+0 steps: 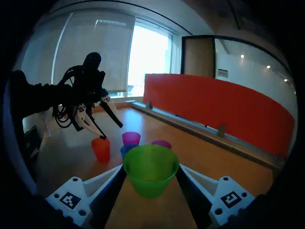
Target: Pour water
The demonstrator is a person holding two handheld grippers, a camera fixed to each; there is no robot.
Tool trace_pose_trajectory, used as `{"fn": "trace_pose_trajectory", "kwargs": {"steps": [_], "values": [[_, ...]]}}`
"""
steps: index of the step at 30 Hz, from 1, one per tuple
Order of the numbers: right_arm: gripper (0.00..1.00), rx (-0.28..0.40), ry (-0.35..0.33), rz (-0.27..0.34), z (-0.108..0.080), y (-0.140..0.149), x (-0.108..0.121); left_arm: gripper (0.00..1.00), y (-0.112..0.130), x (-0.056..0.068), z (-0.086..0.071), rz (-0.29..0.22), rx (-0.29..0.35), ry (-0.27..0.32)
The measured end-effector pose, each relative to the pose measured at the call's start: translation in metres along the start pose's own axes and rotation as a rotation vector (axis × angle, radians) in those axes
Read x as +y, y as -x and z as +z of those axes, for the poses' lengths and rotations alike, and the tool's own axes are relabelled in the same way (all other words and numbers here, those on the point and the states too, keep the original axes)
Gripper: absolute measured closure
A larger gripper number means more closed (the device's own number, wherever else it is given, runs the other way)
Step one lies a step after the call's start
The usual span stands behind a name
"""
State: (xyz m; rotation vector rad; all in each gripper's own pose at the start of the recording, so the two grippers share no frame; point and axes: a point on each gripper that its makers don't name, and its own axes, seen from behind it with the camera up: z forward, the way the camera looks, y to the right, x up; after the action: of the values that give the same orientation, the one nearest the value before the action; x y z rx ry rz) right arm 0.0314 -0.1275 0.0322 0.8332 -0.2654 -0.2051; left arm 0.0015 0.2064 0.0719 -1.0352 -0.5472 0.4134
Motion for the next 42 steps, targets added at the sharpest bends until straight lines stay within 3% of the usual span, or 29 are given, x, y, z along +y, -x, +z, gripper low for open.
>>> {"fn": "trace_pose_trajectory", "kwargs": {"steps": [15,42], "values": [[0.08,0.178,0.009,0.013,-0.006,-0.046,-0.003,0.00,0.002,-0.001,0.005,-0.005,-0.025,0.023],[0.08,0.170,0.018,0.005,-0.007,-0.043,0.005,0.00,0.009,-0.001,0.040,-0.004,-0.117,0.046]]}}
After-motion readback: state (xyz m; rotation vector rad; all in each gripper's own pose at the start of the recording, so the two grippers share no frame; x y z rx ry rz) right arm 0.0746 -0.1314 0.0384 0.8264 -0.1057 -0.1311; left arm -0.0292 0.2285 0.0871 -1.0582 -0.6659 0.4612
